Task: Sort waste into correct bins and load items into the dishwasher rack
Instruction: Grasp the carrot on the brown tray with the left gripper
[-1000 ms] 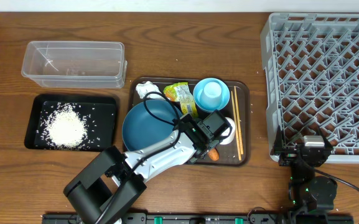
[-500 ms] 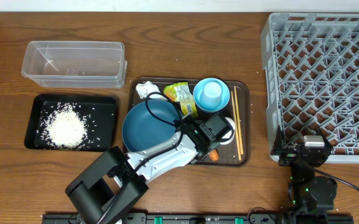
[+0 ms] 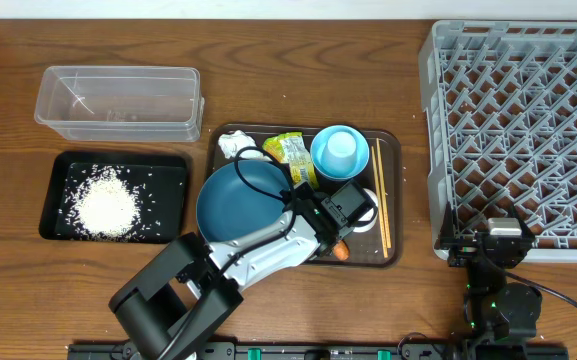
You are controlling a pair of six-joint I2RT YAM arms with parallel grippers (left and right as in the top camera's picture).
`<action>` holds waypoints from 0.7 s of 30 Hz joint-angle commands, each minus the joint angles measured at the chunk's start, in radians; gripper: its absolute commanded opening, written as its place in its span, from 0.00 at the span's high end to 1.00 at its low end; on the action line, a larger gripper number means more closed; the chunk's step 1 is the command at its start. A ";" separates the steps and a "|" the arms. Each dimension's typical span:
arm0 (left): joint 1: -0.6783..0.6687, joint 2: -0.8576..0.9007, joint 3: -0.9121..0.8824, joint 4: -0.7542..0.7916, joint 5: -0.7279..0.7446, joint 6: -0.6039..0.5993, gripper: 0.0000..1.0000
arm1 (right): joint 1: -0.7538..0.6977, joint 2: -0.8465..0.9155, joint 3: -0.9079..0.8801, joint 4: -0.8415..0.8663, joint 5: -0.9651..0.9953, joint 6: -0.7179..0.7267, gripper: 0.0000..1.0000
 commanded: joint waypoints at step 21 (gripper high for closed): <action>0.005 -0.011 0.031 -0.048 -0.002 0.060 0.69 | 0.024 -0.002 -0.001 -0.004 0.006 -0.010 0.01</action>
